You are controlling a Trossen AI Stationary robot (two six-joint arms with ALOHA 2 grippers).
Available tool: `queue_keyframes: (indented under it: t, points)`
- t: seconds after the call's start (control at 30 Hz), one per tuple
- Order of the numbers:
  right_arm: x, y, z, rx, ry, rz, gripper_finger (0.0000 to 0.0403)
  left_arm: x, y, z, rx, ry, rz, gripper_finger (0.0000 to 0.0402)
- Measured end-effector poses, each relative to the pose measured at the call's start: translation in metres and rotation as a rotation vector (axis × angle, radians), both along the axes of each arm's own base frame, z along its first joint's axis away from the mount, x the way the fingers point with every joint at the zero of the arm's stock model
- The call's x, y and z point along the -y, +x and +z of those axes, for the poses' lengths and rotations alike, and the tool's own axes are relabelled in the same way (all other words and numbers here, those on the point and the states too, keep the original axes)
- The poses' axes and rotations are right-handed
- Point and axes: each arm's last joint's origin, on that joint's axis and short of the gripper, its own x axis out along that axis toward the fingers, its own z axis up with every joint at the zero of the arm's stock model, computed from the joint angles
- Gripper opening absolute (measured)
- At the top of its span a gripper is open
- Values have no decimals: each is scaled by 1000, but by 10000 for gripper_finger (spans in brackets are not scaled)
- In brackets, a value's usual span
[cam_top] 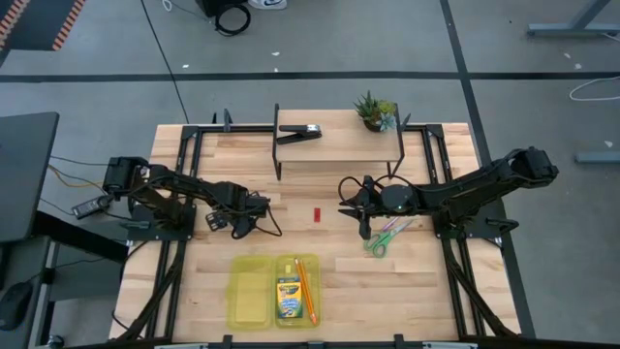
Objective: Pack school essentials
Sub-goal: Put the blue sticky note into the yellow supply box
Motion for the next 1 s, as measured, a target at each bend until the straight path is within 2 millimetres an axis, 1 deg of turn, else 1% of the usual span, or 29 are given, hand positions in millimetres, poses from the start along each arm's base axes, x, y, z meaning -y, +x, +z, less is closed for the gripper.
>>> queue_keyframes:
  t: [0.27, 0.5, 0.83, 1.0]
  points:
    - [0, 0, 0, -1, 0, 0, 103, 5, -2, 0, -8, 27, 25, 301]
    - [0, 0, 0, 0, 0, 0, 103, 10, -3, 1, -9, 27, 74, 285]
    - [0, 0, 0, -1, 0, 0, 103, 11, 11, 21, 12, 29, 77, 271]
    - [0, 0, 0, 0, 0, 0, 103, 14, 24, 39, 64, 28, 67, 270]
